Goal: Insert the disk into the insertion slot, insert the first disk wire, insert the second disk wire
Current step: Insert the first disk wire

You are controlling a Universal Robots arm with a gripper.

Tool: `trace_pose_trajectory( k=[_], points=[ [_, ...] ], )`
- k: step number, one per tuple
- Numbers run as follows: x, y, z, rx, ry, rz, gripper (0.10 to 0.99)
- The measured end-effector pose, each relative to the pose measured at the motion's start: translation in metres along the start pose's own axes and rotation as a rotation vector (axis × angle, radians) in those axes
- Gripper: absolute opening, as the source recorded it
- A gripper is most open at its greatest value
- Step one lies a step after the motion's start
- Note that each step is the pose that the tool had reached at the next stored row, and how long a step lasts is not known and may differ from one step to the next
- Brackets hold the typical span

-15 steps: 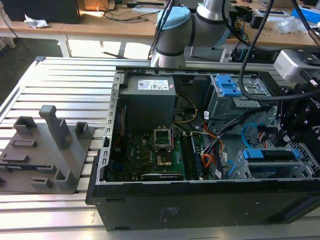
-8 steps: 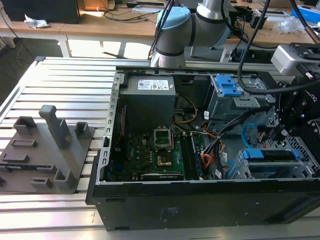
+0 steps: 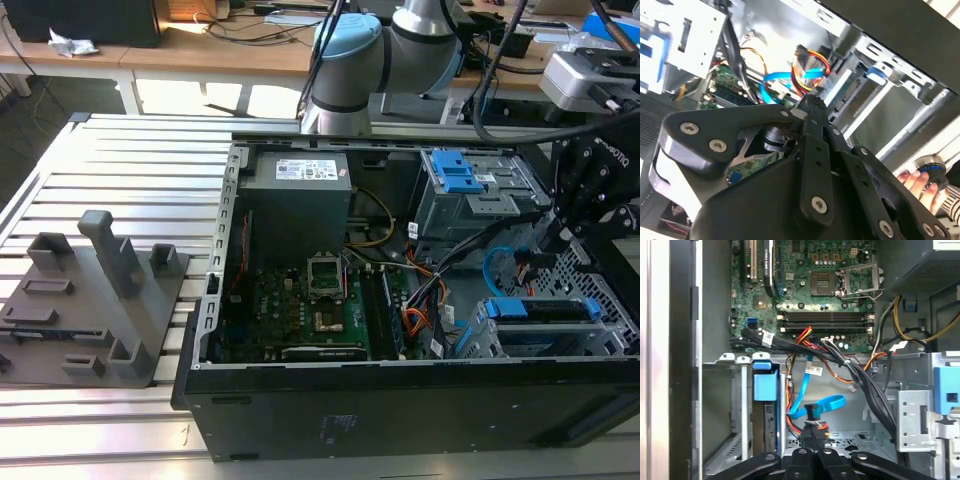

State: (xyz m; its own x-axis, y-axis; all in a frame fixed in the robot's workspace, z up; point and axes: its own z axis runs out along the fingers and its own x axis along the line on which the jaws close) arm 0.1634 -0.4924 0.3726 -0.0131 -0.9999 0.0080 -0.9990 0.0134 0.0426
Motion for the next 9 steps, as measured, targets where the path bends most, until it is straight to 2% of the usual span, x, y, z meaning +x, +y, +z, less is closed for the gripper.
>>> trace_pose_trajectory(
  k=[2,7,8,9],
  points=[
    [-0.0051,-0.0018,0.0002,-0.003,0.0004,0.0,0.106],
    [-0.0052,-0.0018,0.0002,-0.003,0.0014,0.0,0.106],
    [-0.0052,-0.0019,0.0002,-0.003,0.0018,0.0,0.114],
    [-0.0052,-0.0019,0.0002,-0.003,0.002,0.0,0.169]
  ],
)
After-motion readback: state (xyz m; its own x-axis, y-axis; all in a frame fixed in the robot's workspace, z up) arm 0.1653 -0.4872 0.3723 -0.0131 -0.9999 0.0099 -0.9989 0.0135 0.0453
